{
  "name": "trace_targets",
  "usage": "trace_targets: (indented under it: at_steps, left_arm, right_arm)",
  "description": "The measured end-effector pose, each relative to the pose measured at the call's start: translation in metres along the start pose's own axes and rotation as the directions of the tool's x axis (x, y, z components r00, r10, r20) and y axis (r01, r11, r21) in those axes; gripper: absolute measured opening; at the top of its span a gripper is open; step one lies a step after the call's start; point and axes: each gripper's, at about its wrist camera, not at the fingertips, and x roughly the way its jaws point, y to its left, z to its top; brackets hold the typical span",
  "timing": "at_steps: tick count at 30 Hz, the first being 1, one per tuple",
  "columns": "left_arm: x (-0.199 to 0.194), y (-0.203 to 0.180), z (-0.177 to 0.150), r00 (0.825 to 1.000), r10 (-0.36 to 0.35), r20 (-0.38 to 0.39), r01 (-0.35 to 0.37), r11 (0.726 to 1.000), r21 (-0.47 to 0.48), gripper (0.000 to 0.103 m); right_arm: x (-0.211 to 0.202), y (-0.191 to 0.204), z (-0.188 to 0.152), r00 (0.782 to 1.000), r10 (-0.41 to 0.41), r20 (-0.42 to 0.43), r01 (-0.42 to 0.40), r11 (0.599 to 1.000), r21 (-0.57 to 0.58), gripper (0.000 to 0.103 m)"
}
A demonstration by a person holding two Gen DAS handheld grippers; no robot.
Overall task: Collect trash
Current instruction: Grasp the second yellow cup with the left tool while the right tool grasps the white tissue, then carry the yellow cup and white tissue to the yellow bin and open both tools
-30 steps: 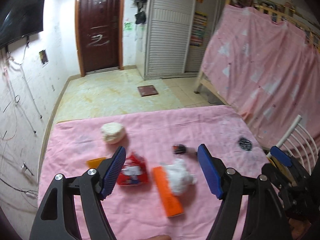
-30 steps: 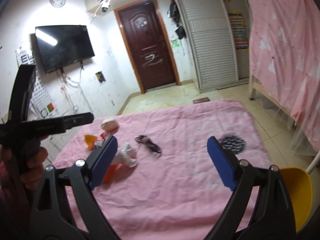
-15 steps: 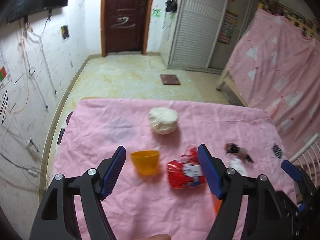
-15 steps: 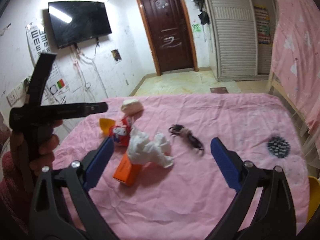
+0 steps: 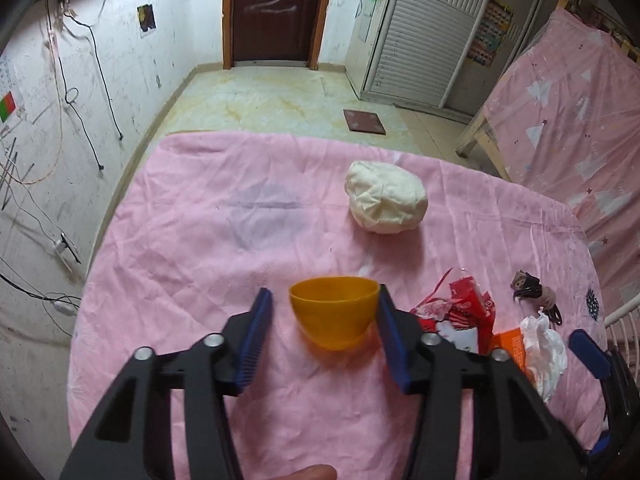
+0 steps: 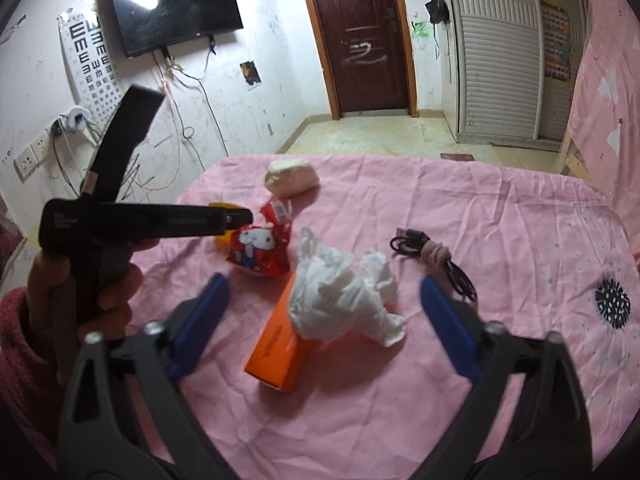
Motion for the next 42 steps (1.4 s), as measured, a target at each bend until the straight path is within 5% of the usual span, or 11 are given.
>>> trace_targets:
  at_steps: [1,5,12,30,42]
  left_arm:
    - [0.000,-0.001,0.000,1.000,0.005,0.006,-0.005,1.000,0.005,0.034]
    - [-0.001,-0.001,-0.002,1.000,0.003,0.013,-0.003,1.000,0.006,0.033]
    - [-0.010,0.003,0.000,0.999,-0.003,0.036,0.003,1.000,-0.011,0.034]
    - [-0.089,-0.023,-0.003,0.982,-0.039,0.186,0.039,0.999,0.005,0.034]
    - [-0.135,-0.095,-0.016,0.959,-0.104,0.264,0.073,0.989,0.127,0.034]
  right_arm:
    - [0.003,-0.001,0.001,1.000,-0.003,-0.012,0.003,1.000,0.006,0.072]
    - [0.014,-0.009,0.002,0.998,0.018,-0.054,-0.016,0.999,0.042,0.065]
    - [0.018,-0.013,0.002,0.996,0.059,-0.069,-0.054,0.996,0.074,0.035]
    - [-0.054,-0.032,0.003,0.988,-0.088,0.130,0.079,0.994,0.069,0.034]
    - [-0.152,-0.092,-0.012,0.928,-0.225,0.295,0.172,0.966,0.194,0.034]
